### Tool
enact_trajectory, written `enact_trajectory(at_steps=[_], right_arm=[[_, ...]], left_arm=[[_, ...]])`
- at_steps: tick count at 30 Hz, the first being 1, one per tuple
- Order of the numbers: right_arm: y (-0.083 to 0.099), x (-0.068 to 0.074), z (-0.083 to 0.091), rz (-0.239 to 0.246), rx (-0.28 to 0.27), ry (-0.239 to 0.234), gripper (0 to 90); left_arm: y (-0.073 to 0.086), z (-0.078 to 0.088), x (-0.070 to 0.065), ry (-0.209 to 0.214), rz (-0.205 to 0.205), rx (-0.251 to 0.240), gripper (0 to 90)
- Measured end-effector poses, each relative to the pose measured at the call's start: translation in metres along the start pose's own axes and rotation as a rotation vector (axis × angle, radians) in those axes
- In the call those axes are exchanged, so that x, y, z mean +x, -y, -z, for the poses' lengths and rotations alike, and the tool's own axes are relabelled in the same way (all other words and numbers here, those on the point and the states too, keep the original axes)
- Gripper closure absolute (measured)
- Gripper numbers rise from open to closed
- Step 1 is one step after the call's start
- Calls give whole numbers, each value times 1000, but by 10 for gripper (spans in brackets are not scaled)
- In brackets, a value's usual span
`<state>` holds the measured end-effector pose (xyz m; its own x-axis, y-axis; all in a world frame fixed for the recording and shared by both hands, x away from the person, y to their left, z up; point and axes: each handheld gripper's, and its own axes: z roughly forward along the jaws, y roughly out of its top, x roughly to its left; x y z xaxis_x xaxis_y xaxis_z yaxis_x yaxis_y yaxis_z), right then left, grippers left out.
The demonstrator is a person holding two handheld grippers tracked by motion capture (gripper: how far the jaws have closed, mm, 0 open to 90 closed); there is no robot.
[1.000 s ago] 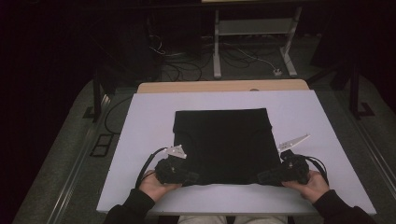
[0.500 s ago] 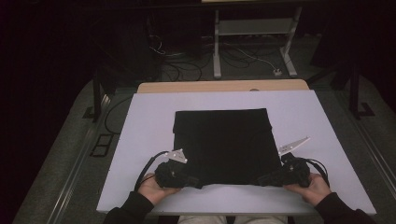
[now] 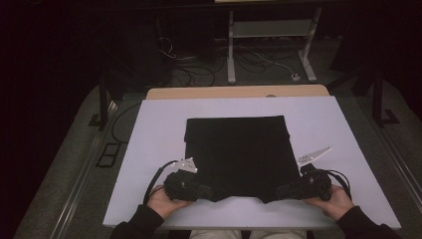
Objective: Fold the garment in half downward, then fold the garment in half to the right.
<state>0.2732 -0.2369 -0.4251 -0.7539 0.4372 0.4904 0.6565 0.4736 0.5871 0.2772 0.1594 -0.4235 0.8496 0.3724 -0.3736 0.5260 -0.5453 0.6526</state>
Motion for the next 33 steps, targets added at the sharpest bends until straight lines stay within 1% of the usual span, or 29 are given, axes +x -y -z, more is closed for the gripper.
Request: enact_trajectory(at_steps=[1, 2, 3, 4, 6, 7, 9, 12, 14, 16, 17, 18, 19, 20, 22, 23, 24, 26, 29, 31, 33], right_arm=[[0, 1, 1, 5, -2, 10, 663], [0, 1, 1, 12, -4, 16, 641], [-1, 2, 1, 19, -9, 27, 612], [-1, 2, 2, 21, -17, 38, 588], [-2, 3, 3, 33, -28, 52, 533], [-2, 4, 4, 36, -35, 64, 496], [-4, 6, 5, 44, -45, 87, 409], [-6, 7, 5, 50, -61, 118, 293], [-8, 8, 6, 48, -75, 128, 218], [-11, 8, 7, 44, -91, 142, 152], [-13, 8, 8, 42, -99, 150, 131], [-14, 8, 8, 44, -109, 160, 131], [-15, 9, 9, 48, -119, 165, 120], [-17, 9, 9, 48, -130, 172, 90], [-20, 10, 10, 48, -131, 190, 19], [-22, 9, 10, 54, -133, 195, 0], [-24, 10, 10, 57, -132, 204, 0], [-26, 10, 10, 61, -144, 225, 0], [-30, 12, 8, 69, -145, 258, 0], [-33, 11, 8, 76, -155, 258, 0], [-38, 11, 7, 79, -161, 259, 0]], left_arm=[[0, 1, 0, 7, 9, -7, 638], [-1, 2, 1, 13, 4, -12, 604], [-1, 3, 1, 12, -7, -19, 566], [-2, 4, 0, 7, -4, -28, 541], [-2, 7, -1, 8, -13, -46, 462], [-2, 8, -1, 0, -18, -60, 431], [-2, 10, 0, -13, -12, -75, 366], [-2, 13, 4, -9, 33, -109, 293], [-1, 15, 6, -16, 47, -125, 254], [0, 17, 6, -34, 43, -138, 185], [0, 18, 6, -45, 48, -149, 145], [0, 20, 7, -53, 43, -148, 125], [1, 21, 7, -58, 44, -160, 121], [1, 22, 7, -60, 50, -168, 108], [2, 24, 8, -71, 58, -174, 59], [2, 24, 9, -80, 60, -174, 24], [3, 24, 9, -88, 61, -168, 0], [5, 26, 11, -104, 69, -173, 0], [7, 27, 12, -134, 62, -167, 0], [9, 28, 13, -154, 57, -166, 0], [10, 30, 14, -168, 55, -174, 0]])
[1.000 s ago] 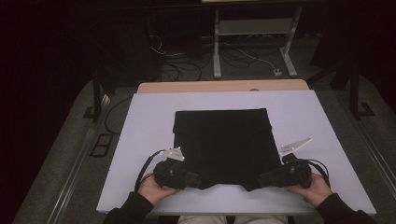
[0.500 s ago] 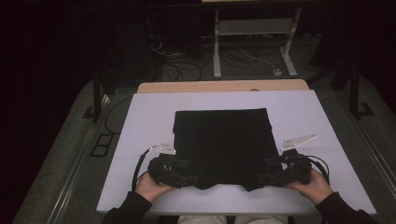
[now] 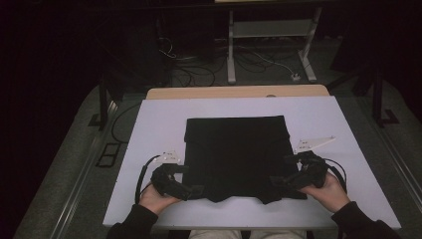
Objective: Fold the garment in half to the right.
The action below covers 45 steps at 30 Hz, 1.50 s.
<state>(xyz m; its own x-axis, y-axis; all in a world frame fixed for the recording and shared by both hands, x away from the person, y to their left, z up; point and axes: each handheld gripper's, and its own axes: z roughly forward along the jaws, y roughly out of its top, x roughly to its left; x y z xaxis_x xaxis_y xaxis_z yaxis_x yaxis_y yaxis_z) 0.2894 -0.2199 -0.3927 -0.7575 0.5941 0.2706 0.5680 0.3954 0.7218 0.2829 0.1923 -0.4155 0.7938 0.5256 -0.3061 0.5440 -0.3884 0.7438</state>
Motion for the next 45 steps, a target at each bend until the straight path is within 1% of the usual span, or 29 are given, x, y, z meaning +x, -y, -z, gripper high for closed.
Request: enact_trajectory(at_steps=[3, 6, 9, 15, 17, 19, 20, 21, 27, 30, 31, 32, 33, 36, 40, 43, 44, 45], right_arm=[[-8, -1, -3, 15, -5, 6, 0], [-15, -1, -6, 22, -13, 5, 0], [-23, -2, -9, 24, -21, 1, 0], [-43, -3, -18, 37, -32, -3, 0], [-50, -3, -22, 52, -23, 1, 0], [-57, -3, -26, 61, -29, 2, 0], [-60, -3, -28, 66, -27, 2, 0], [-64, -4, -31, 72, -25, 4, 0], [-83, -4, -44, 88, -24, 2, 0], [-93, -4, -51, 100, -21, -2, 0], [-96, -4, -53, 101, -19, 0, 0], [-99, -5, -55, 108, -17, 3, 0], [-102, -5, -57, 110, -14, 3, 0], [-111, -5, -64, 122, -12, 4, 0], [-122, -5, -73, 127, -14, -3, 0], [-128, -6, -80, 136, -14, 1, 0], [-130, -7, -82, 137, -13, 0, 0], [-132, -7, -84, 137, -11, 3, 0]], left_arm=[[0, 2, 0, -22, -6, -17, 0], [1, 4, 1, -31, -7, -21, 0], [2, 6, 2, -52, -15, -21, 0], [5, 12, 6, -78, -10, -36, 0], [7, 14, 8, -88, -11, -34, 0], [8, 16, 9, -100, -5, -34, 0], [9, 16, 10, -101, -9, -35, 0], [10, 17, 11, -104, -3, -35, 0], [13, 21, 14, -113, -2, -42, 0], [17, 23, 15, -118, -2, -34, 0], [18, 25, 16, -121, -13, -30, 0], [20, 26, 17, -123, -10, -29, 0], [21, 27, 17, -124, -3, -29, 0], [25, 30, 19, -122, -5, -31, 0], [28, 30, 19, -116, -18, -22, 0], [30, 30, 18, -114, -26, -14, 0], [31, 29, 18, -114, -22, -13, 0], [31, 29, 18, -114, -29, -8, 0]])
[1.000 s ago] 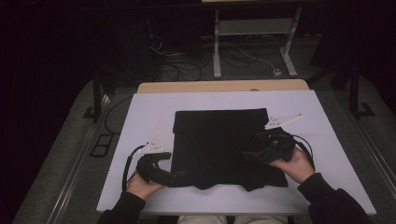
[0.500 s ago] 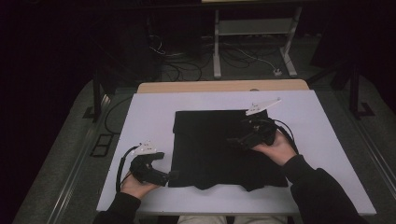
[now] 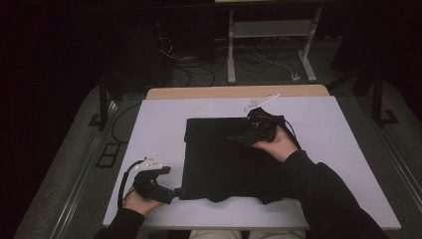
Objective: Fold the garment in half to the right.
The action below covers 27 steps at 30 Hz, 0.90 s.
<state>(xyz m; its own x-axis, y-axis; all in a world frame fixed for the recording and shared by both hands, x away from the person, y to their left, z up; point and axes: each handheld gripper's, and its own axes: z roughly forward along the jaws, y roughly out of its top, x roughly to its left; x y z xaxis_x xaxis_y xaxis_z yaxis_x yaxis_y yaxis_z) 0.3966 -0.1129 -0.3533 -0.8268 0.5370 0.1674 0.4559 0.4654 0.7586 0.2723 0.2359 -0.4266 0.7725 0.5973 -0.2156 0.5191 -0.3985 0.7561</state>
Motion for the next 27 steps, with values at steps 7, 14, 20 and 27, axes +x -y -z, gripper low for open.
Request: enact_trajectory(at_steps=[7, 14, 20, 27], right_arm=[[-13, -9, -16, -7, 4, 7, 0], [-29, -13, -35, -4, 5, 7, 0], [-41, -13, -53, 6, 20, 6, 0], [-57, -15, -71, 9, 21, 10, 0]], left_arm=[[4, -2, -1, 9, -16, 8, 0], [7, -4, -1, 26, -33, 28, 0], [9, -6, -3, 37, -45, 40, 0], [10, -10, -5, 65, -53, 56, 0]])
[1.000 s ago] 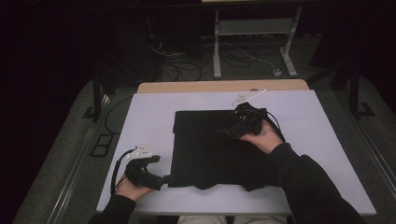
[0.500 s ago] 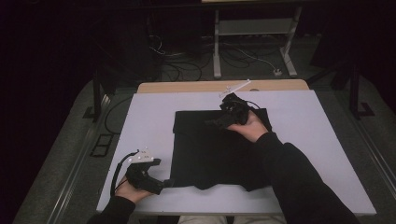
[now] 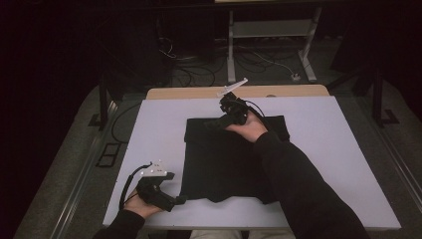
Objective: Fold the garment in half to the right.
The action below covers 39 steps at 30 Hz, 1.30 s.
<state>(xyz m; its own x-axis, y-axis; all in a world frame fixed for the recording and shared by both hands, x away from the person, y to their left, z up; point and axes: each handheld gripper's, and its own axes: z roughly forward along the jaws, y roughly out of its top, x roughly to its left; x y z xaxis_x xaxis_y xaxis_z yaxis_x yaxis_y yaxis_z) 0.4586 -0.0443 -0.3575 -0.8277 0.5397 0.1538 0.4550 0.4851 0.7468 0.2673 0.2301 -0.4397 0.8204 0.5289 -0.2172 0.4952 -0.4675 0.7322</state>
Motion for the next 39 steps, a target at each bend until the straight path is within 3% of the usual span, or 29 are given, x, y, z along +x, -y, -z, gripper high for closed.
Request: enact_trajectory(at_steps=[4, 11, 14, 21, 32, 39], right_arm=[[-8, 1, -11, -7, 5, -4, 6], [-19, 2, -35, -14, 25, -3, 8], [-23, 3, -44, -18, 27, -3, 7], [-28, 4, -61, -26, 20, 2, 8], [-28, -4, -81, -39, 41, 40, 8], [-25, -7, -97, -45, 47, 52, 9]], left_arm=[[1, -1, -1, 8, -6, 7, 0], [4, -10, -5, 23, -26, 69, 0], [5, -11, -6, 18, -21, 67, 3], [7, -11, -10, -35, -35, 44, 131], [5, -12, -12, -79, -69, 46, 262], [5, -14, -14, -104, -57, 28, 376]])
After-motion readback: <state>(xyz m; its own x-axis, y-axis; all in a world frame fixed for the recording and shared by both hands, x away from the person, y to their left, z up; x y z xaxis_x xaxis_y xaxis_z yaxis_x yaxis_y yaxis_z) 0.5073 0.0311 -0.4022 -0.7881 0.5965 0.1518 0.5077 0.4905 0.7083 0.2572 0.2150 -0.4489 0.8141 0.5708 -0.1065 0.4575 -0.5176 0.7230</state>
